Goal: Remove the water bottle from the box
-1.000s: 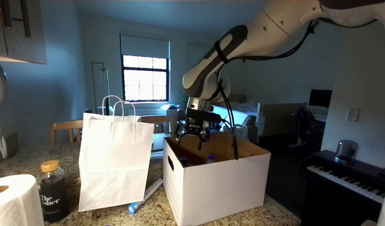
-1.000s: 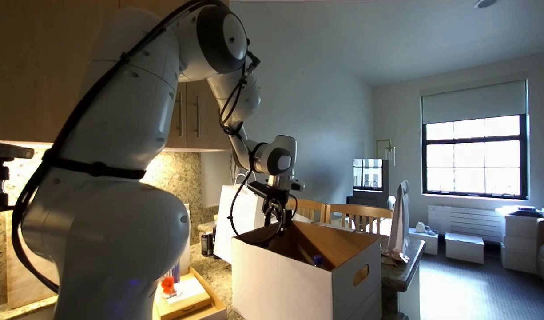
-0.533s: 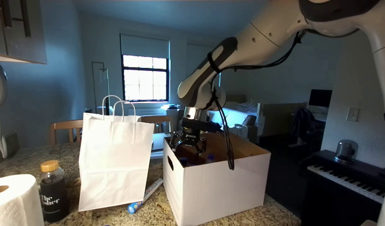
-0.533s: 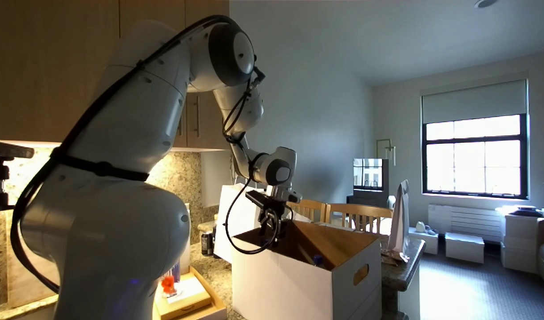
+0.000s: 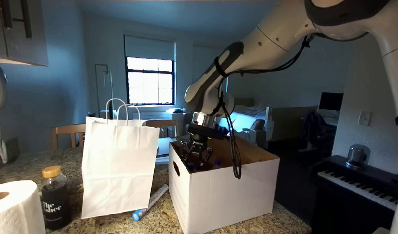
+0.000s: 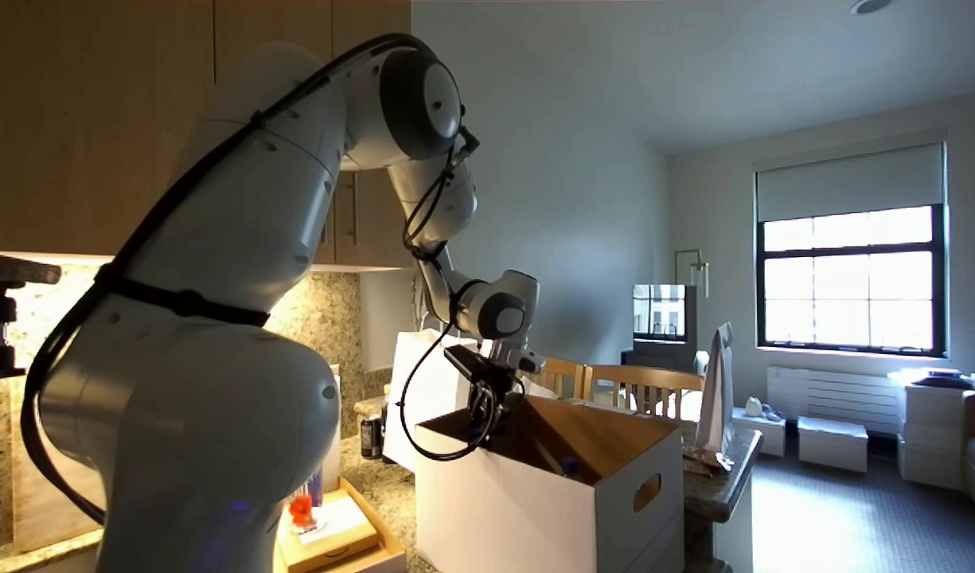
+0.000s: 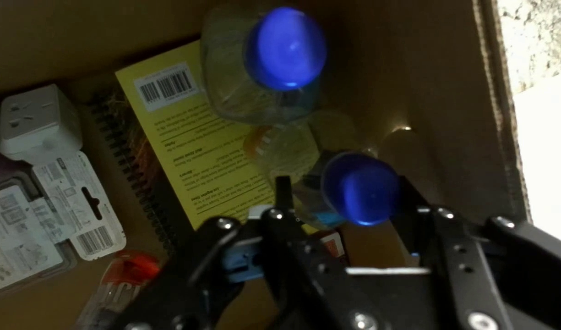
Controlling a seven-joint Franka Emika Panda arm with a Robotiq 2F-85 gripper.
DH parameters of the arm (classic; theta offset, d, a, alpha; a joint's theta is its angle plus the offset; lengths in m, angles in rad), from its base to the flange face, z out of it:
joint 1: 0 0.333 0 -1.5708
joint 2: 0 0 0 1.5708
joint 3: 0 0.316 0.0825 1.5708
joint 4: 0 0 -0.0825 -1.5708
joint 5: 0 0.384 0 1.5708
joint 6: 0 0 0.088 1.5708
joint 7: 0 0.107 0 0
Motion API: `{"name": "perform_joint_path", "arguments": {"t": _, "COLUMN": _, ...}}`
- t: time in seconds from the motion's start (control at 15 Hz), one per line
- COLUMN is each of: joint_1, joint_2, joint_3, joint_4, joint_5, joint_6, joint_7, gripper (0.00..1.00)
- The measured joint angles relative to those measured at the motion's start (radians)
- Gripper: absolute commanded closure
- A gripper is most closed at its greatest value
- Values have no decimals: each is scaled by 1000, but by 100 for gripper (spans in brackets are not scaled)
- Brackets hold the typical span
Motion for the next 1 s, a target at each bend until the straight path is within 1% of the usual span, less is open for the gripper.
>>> {"name": "perform_joint_path", "arguments": {"t": 0.13, "joint_1": 0, "joint_2": 0, "joint_3": 0, "joint_4": 0, "joint_5": 2, "joint_6": 0, "joint_7": 0, "gripper": 87}}
{"name": "perform_joint_path", "arguments": {"t": 0.2, "joint_1": 0, "joint_2": 0, "joint_3": 0, "joint_4": 0, "joint_5": 2, "joint_6": 0, "joint_7": 0, "gripper": 88}}
{"name": "perform_joint_path", "arguments": {"t": 0.27, "joint_1": 0, "joint_2": -1, "joint_3": -1, "joint_4": 0, "joint_5": 2, "joint_6": -1, "joint_7": 0, "gripper": 86}}
{"name": "perform_joint_path", "arguments": {"t": 0.6, "joint_1": -1, "joint_2": -4, "joint_3": -4, "joint_4": 0, "joint_5": 2, "joint_6": -1, "joint_7": 0, "gripper": 86}}
{"name": "perform_joint_path", "arguments": {"t": 0.73, "joint_1": 0, "joint_2": -24, "joint_3": -11, "joint_4": -8, "joint_5": -6, "joint_6": -1, "joint_7": 0, "gripper": 86}}
{"name": "perform_joint_path", "arguments": {"t": 0.87, "joint_1": 1, "joint_2": -85, "joint_3": -27, "joint_4": -40, "joint_5": -34, "joint_6": -3, "joint_7": 2, "gripper": 86}}
{"name": "perform_joint_path", "arguments": {"t": 1.0, "joint_1": 1, "joint_2": -187, "joint_3": -40, "joint_4": -81, "joint_5": -91, "joint_6": -37, "joint_7": 20, "gripper": 87}}
